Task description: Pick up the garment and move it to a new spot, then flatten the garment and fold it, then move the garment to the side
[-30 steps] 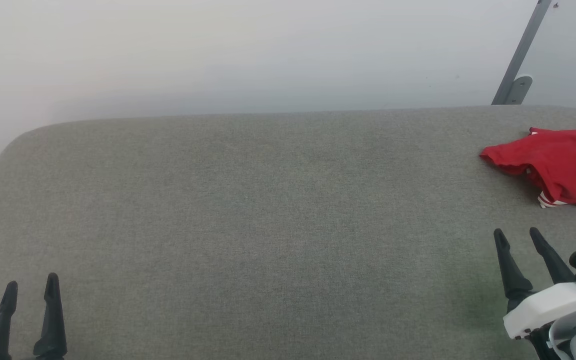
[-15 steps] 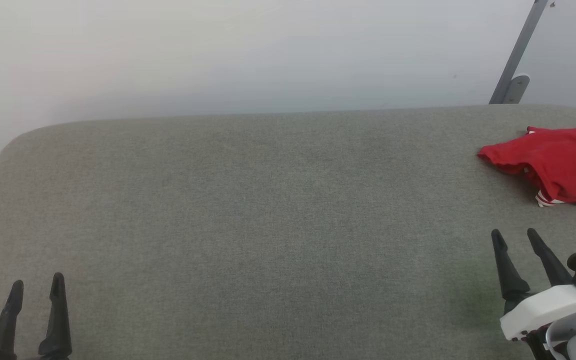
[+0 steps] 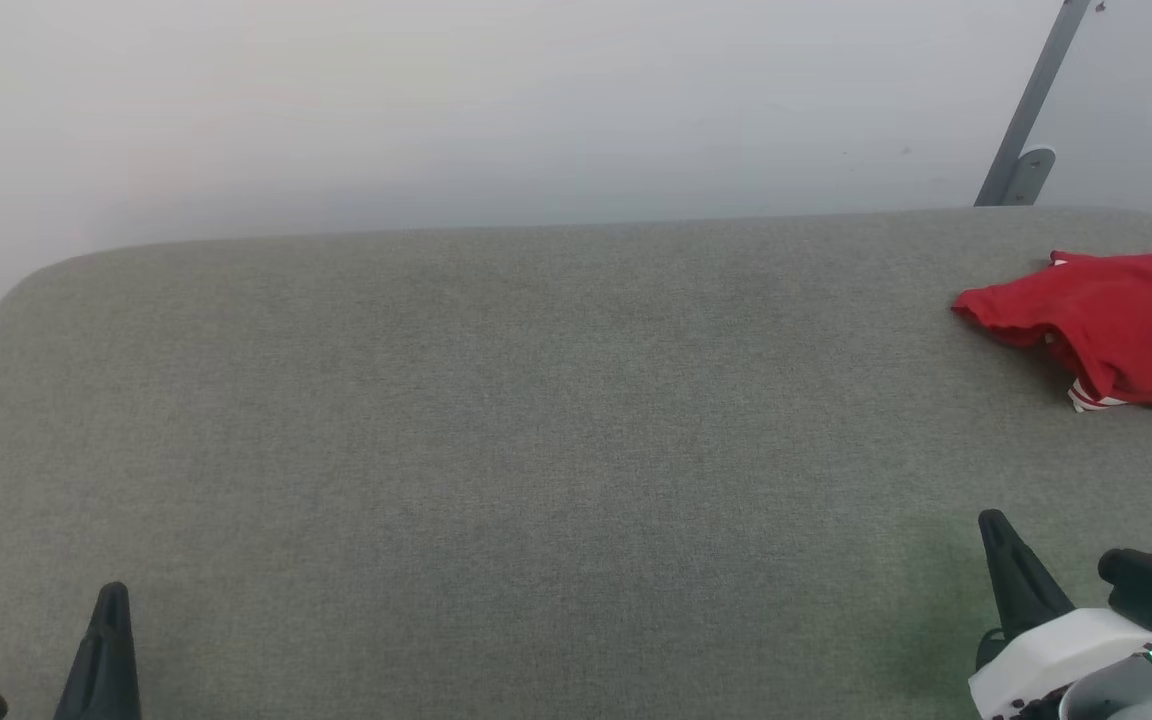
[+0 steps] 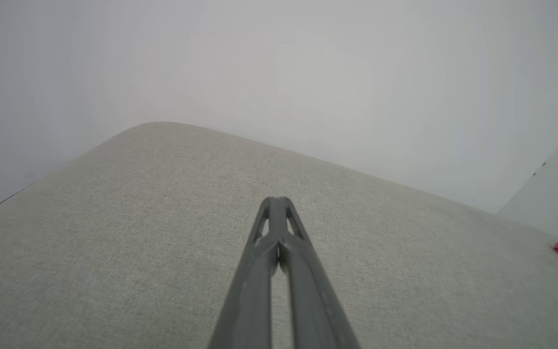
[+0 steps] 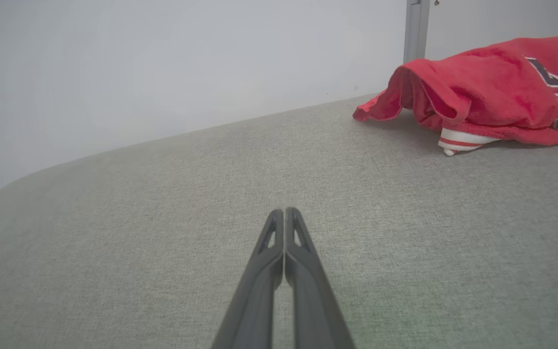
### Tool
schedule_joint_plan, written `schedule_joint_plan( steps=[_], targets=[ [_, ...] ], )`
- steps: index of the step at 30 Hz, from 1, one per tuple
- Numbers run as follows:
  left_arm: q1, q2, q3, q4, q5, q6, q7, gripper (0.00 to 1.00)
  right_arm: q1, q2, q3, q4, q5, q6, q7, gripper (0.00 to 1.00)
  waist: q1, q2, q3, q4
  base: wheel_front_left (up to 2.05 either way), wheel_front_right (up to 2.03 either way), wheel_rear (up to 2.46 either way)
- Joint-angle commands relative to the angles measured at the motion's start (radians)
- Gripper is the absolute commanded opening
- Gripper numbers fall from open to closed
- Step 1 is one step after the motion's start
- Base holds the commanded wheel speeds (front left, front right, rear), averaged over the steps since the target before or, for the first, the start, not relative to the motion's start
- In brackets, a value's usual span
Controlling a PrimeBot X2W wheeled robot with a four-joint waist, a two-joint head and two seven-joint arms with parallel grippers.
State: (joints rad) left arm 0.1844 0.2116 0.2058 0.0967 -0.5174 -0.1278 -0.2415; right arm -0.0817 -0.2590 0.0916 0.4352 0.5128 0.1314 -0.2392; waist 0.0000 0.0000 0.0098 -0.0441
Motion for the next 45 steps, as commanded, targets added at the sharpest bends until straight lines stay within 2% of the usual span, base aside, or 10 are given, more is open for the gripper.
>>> schedule_joint_plan(
  steps=[1,23,45],
  targets=[
    [-0.023,0.008,0.002,-0.008,-0.055,0.0,0.014,0.0,-0.022,-0.001,-0.016,-0.022,0.05,0.0,0.015,0.0,0.0,0.0,0.0,0.001,0.0,0.0,0.0],
    [-0.1,-0.037,-0.024,0.033,-0.34,-0.001,0.107,0.0,-0.025,0.056,-0.067,-0.071,0.337,0.0,0.107,0.0,0.0,0.0,-0.001,0.009,0.0,0.0,0.0],
    [-0.163,-0.075,-0.045,0.068,-0.574,-0.002,0.185,0.0,-0.028,0.103,-0.111,-0.11,0.573,0.0,0.183,0.0,0.0,0.0,-0.002,0.017,0.0,0.0,0.0]
  ],
)
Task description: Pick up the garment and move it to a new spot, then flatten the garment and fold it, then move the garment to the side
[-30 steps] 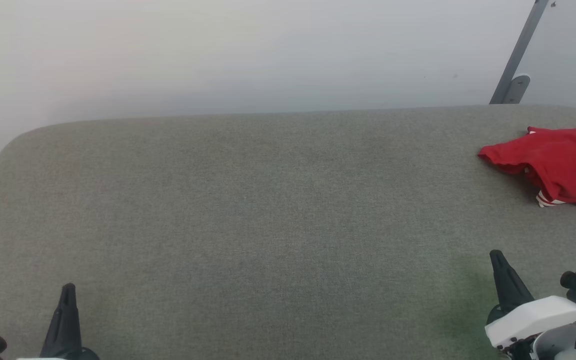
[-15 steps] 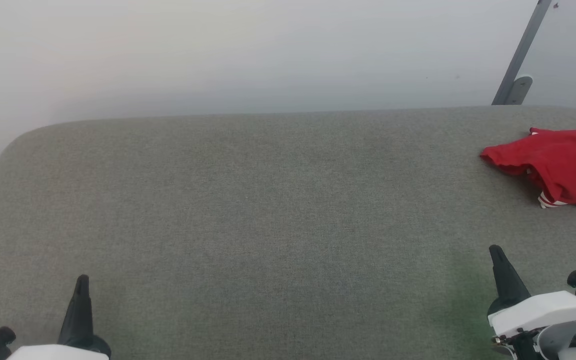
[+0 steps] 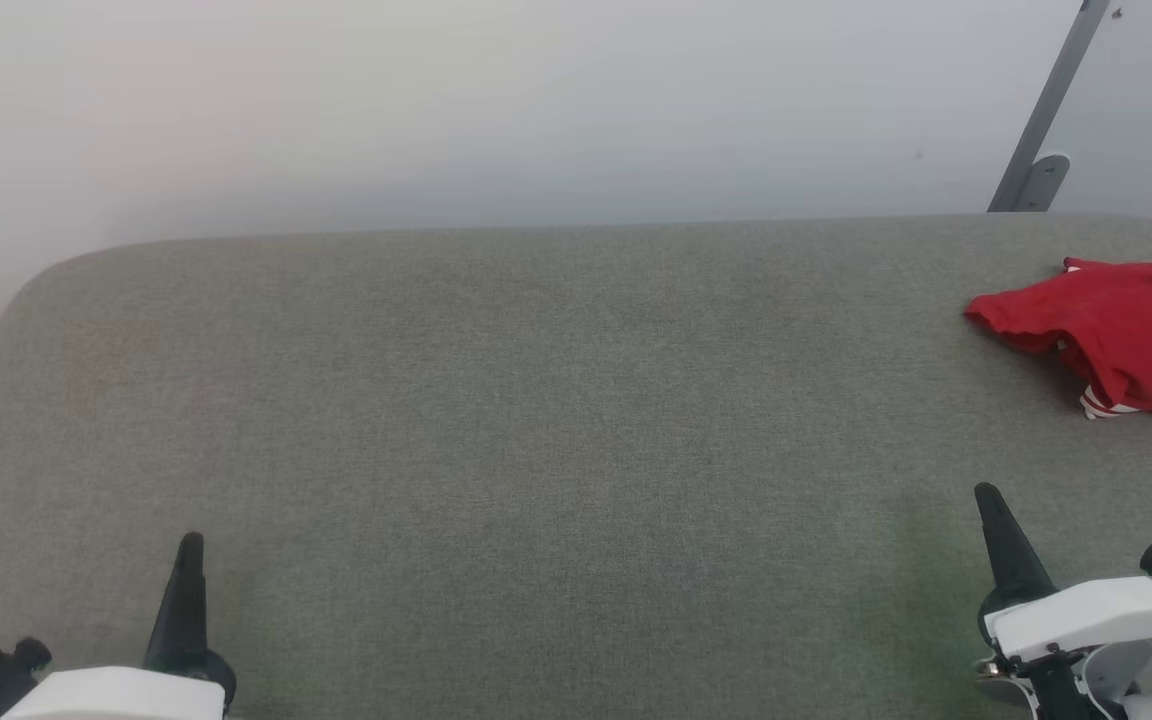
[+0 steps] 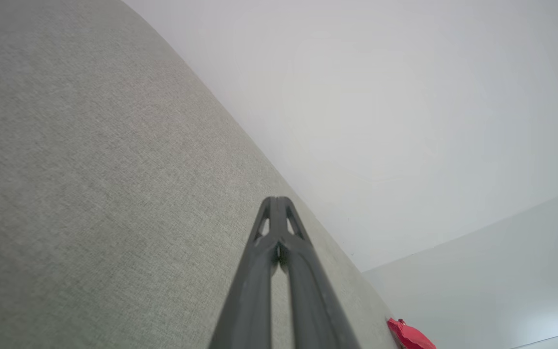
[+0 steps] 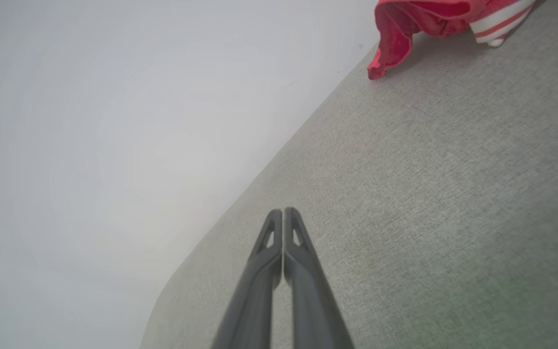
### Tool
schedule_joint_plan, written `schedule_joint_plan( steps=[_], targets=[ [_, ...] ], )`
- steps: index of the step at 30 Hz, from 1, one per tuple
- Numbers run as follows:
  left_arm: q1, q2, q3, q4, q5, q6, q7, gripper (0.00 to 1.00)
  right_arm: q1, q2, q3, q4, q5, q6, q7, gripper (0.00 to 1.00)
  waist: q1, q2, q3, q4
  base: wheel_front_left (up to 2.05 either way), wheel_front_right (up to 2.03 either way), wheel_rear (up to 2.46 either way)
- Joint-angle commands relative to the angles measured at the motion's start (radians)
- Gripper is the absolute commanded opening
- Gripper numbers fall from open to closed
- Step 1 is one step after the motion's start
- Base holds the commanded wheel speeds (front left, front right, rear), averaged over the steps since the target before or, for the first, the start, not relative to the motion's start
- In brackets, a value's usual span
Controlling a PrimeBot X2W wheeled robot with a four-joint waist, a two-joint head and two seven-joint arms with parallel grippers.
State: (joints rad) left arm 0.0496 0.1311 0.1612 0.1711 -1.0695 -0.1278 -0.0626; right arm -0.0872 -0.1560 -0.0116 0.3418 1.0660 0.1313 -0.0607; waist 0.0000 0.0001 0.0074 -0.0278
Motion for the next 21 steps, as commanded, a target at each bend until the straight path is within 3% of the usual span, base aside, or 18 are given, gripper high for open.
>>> schedule_joint_plan(
  steps=[1,21],
  targets=[
    [-0.031,0.004,-0.001,-0.005,-0.032,-0.002,0.009,0.0,-0.023,0.002,-0.01,-0.018,0.029,0.0,0.008,0.0,0.0,-0.0001,0.0,0.001,0.0,0.0,0.0],
    [-0.073,-0.024,-0.015,0.02,-0.193,-0.003,0.063,0.0,-0.025,0.036,-0.04,-0.045,0.194,0.0,0.062,0.0,0.0,-0.0001,-0.001,0.007,0.0,0.0,0.0]
  ],
)
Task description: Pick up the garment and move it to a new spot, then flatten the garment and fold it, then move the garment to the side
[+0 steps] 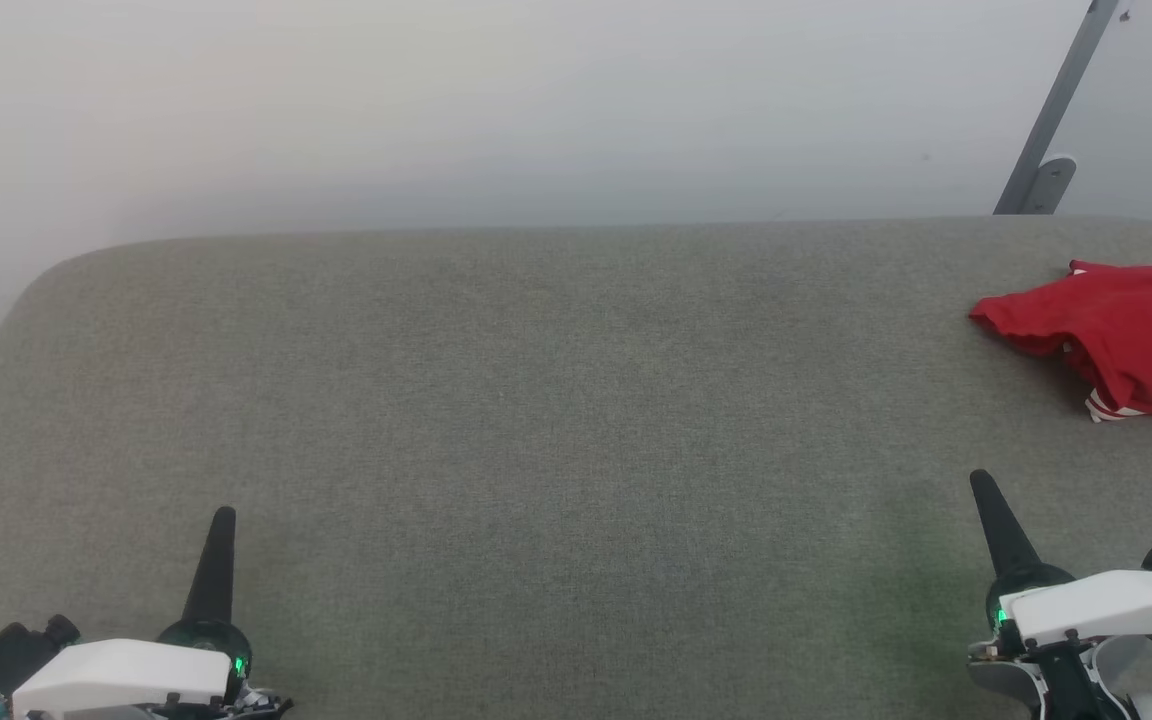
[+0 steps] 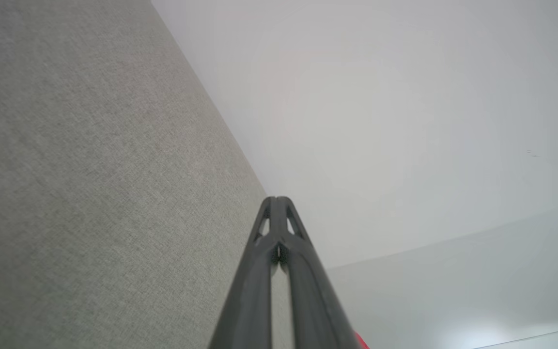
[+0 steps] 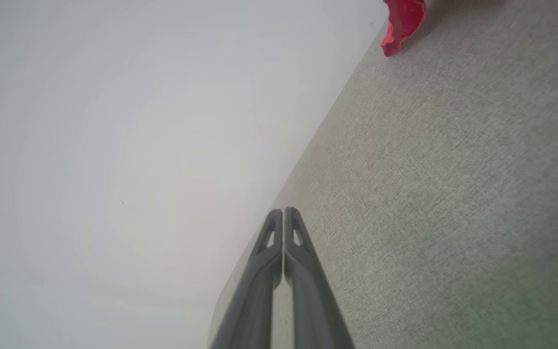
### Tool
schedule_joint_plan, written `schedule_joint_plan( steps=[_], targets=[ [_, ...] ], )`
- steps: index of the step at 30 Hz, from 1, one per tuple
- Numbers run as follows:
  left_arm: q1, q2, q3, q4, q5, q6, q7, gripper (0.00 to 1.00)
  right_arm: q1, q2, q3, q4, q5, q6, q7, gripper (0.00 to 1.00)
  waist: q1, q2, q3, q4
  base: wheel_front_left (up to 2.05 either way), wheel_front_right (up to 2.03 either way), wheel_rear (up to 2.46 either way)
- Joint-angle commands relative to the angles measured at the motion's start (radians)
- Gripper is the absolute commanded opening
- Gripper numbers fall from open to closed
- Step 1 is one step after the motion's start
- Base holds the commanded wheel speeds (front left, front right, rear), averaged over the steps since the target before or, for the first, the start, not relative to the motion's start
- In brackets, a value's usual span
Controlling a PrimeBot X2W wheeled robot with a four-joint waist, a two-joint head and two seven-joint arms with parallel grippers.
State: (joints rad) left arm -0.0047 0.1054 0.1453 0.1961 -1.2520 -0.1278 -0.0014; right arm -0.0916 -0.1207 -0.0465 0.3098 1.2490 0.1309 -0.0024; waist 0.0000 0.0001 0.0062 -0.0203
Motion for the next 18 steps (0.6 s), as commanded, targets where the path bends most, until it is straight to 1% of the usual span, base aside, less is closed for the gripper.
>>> schedule_joint_plan(
  steps=[1,18],
  targets=[
    [-0.021,0.001,0.0,-0.003,-0.019,-0.003,0.005,0.0,-0.021,0.002,-0.007,-0.014,0.019,0.0,0.007,0.0,0.0,-0.0001,0.0,0.0,0.0,0.0,0.0],
    [-0.054,-0.02,-0.011,0.016,-0.142,-0.004,0.046,0.0,-0.022,0.027,-0.03,-0.035,0.143,0.0,0.048,0.0,0.0,-0.0001,-0.001,0.006,0.0,0.0,0.0]
  ],
)
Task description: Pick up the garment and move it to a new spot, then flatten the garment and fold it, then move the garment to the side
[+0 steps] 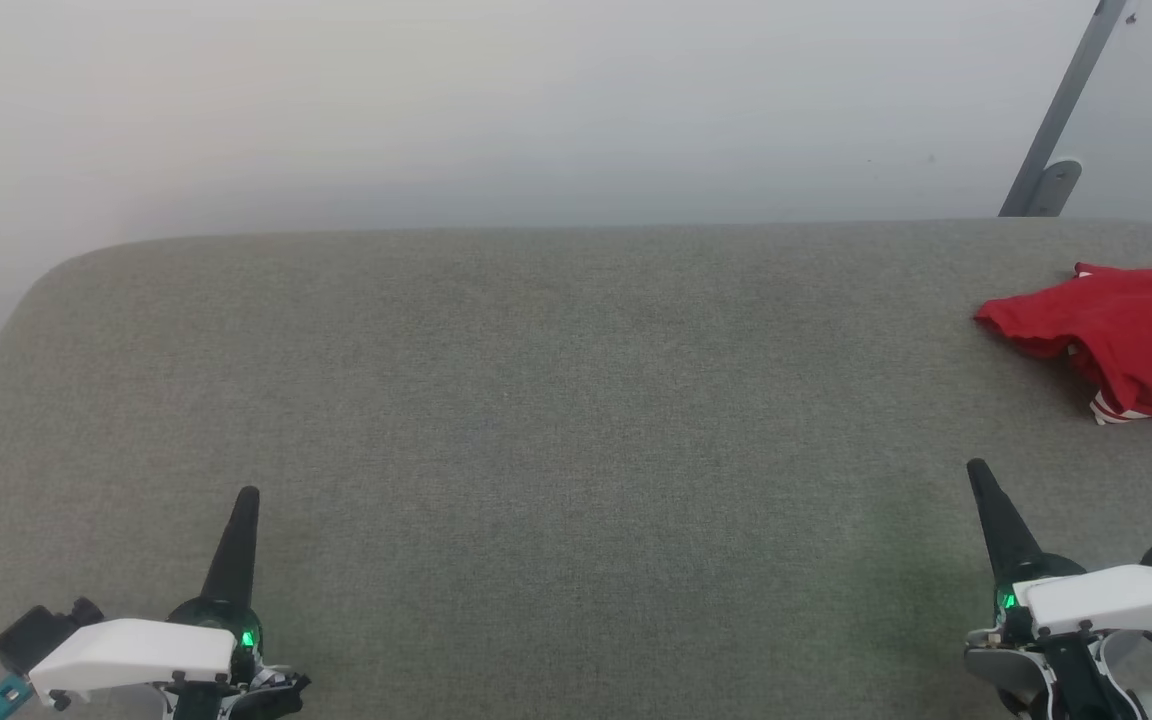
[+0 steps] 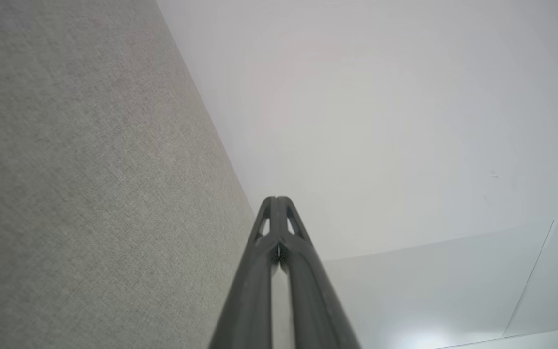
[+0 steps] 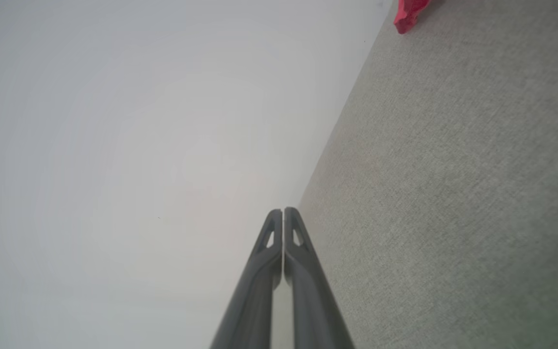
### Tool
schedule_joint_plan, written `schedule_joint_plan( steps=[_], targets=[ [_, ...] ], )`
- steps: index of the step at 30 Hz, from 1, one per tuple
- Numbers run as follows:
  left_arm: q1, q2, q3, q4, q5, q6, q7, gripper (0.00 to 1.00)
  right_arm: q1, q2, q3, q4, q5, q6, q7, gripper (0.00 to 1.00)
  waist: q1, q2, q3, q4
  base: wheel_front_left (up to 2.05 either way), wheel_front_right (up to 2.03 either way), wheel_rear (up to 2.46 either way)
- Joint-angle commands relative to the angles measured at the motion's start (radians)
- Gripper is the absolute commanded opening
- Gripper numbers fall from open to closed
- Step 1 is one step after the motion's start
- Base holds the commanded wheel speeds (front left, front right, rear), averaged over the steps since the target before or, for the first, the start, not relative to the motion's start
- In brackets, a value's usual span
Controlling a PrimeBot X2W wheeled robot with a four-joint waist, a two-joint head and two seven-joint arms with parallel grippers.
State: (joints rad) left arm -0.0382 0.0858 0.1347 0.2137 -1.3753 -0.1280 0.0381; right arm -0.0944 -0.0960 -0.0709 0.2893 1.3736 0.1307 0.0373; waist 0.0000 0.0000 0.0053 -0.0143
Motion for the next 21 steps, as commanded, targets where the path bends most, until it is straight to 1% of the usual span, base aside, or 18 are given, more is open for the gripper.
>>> schedule_joint_plan(
  steps=[1,21],
  targets=[
    [-0.022,-0.001,-0.001,-0.001,-0.027,-0.003,0.008,0.0,-0.018,0.004,-0.007,-0.015,0.025,0.0,0.01,0.0,0.0,0.0,0.0,0.001,0.0,0.0,0.0],
    [-0.057,-0.021,-0.013,0.019,-0.151,-0.004,0.051,0.0,-0.017,0.029,-0.028,-0.034,0.15,0.0,0.051,0.0,0.0,0.0,-0.001,0.008,0.0,0.0,0.0]
  ],
)
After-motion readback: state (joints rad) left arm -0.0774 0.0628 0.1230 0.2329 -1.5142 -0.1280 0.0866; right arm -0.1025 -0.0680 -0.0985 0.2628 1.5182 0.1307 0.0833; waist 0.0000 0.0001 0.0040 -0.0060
